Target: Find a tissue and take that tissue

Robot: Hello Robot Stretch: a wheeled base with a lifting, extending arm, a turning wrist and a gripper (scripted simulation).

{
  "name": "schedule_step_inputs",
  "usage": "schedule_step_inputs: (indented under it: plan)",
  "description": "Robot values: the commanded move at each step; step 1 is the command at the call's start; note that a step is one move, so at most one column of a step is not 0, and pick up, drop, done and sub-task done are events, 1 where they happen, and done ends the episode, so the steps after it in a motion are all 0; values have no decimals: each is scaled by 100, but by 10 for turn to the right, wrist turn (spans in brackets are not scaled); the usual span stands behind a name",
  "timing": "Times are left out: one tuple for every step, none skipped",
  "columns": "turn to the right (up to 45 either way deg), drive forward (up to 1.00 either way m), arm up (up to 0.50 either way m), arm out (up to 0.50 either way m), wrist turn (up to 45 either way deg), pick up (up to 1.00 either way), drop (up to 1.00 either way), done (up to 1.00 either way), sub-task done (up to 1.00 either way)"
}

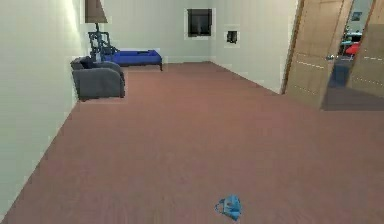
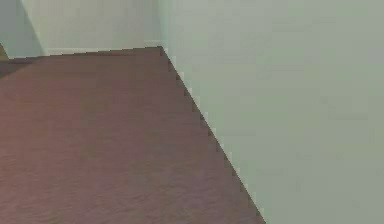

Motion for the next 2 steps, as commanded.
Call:
schedule_step_inputs:
  plan:
    - [0, 5, 0, 0, 0, 0, 0, 0, 0]
    - [-450, 0, 0, 0, 0, 0, 0, 0, 0]
